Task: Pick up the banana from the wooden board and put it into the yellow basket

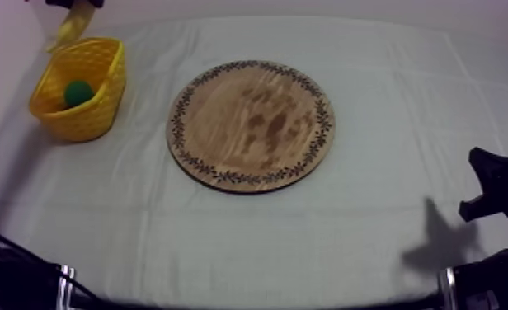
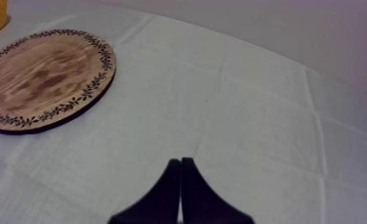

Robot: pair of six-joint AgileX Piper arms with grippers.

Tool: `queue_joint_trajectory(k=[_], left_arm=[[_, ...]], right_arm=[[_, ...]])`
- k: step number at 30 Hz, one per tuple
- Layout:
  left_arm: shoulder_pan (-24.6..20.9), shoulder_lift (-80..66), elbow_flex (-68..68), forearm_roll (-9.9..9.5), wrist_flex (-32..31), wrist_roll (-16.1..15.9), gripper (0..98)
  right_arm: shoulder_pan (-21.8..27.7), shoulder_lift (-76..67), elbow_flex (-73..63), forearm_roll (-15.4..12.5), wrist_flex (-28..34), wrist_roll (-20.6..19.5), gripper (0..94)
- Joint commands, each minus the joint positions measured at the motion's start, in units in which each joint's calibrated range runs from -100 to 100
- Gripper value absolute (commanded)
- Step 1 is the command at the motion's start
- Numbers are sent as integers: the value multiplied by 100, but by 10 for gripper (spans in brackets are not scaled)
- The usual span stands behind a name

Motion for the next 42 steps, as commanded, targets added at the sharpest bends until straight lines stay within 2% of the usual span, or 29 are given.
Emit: queue_joint_trajectory(k=[1,12,22,38,39,42], left_arm=[[-228,216,-213,-56,-22,-81,176],[-724,1396,-428,-265,-313,-214,176],[-906,1966,521,-547,-1221,-147,174],[-887,2203,954,-554,-1366,-34,168],[-885,2193,948,-553,-1366,-22,198],[-884,2145,894,-585,-1326,202,479]], right_arm=[[0,0,-3,1,2,0,3],[0,0,-3,1,2,0,3],[0,0,-3,1,2,0,3],[0,0,-3,1,2,0,3],[0,0,-3,1,2,0,3],[0,0,-3,1,2,0,3]])
